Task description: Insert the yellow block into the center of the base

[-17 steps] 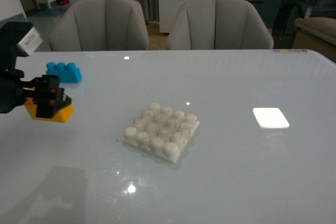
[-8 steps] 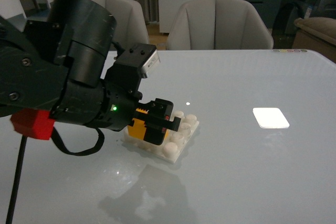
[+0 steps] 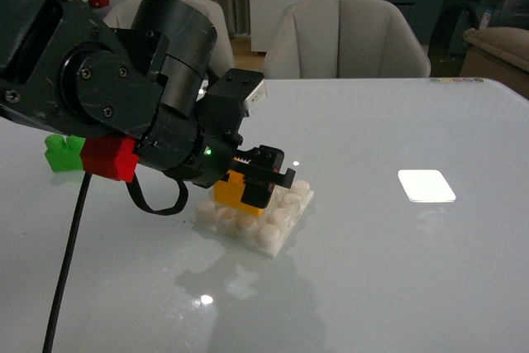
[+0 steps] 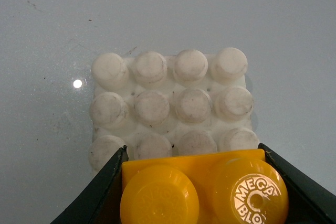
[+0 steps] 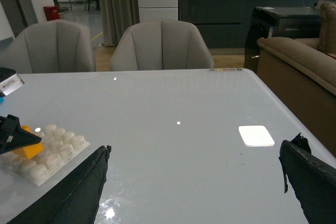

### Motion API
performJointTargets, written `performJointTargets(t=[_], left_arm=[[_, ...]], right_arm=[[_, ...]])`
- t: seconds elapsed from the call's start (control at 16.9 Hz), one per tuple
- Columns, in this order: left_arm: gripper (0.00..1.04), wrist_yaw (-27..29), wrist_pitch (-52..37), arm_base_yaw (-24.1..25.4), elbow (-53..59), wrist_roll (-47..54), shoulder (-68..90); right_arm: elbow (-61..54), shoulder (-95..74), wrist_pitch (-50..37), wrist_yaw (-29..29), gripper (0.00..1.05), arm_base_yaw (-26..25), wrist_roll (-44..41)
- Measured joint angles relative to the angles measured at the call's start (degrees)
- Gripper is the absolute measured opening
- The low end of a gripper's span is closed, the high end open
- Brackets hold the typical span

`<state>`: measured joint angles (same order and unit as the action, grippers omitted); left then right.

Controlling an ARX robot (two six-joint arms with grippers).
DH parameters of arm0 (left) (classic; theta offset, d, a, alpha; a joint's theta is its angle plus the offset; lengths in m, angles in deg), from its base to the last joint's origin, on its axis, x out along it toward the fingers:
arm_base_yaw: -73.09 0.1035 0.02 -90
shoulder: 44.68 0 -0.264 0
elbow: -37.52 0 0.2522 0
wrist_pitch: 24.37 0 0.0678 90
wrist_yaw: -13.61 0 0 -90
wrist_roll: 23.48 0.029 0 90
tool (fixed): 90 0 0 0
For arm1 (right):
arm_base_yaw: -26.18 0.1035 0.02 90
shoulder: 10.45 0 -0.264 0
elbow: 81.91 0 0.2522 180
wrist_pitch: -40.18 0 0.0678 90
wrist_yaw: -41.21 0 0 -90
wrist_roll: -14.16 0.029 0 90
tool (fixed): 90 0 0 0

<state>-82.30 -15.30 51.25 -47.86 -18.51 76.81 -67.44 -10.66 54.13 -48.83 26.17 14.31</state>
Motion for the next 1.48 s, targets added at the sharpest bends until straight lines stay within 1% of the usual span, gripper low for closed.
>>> performJointTargets(t=[0.47, 0.89, 1.48], left_arm=[[0.65, -0.07, -0.02, -1.09, -2.43, 0.02, 2.99], [0.65, -0.09, -2.80, -0.33, -3.06, -0.04, 4.68], [0.65, -2.75, -4.50, 1.01, -2.60, -0.07, 5.57]], right_arm=[[0.00, 0.00, 0.02, 0.02, 0.98, 0.00, 0.00], [0.00, 0.00, 0.00, 0.02, 0.98, 0.00, 0.00], [0.00, 0.00, 0.02, 0.00, 0.98, 0.00, 0.00]])
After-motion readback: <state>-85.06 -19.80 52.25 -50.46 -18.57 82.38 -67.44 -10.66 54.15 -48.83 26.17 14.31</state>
